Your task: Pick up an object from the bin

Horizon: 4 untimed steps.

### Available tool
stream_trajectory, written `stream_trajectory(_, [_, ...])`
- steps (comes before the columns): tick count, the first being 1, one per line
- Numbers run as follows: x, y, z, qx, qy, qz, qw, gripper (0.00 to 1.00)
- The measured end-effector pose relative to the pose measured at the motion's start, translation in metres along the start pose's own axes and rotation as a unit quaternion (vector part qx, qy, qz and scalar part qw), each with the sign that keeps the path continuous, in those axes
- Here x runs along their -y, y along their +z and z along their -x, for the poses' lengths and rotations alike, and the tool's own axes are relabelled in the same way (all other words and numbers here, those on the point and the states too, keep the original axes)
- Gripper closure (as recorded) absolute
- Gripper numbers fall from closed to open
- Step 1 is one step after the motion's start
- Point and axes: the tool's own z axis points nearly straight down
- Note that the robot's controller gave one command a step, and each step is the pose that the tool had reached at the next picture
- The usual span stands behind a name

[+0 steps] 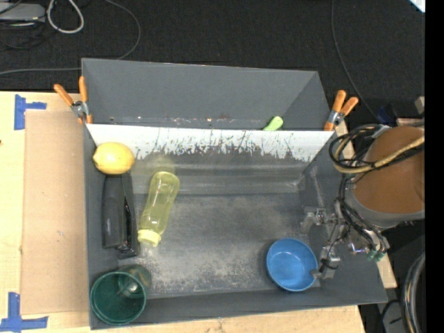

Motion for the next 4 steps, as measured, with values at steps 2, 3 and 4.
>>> stream_trajectory(2, [-0.035, 0.088, 0.012, 0.0068, 0.007, -0.001, 1.0, 0.0])
stream_trajectory(3, [-0.043, 0.05, 0.014, 0.0085, -0.034, -0.003, 0.9994, 0.0])
stream_trajectory(4, [-0.037, 0.084, 0.011, 0.0037, 0.0, -0.001, 1.0, 0.0])
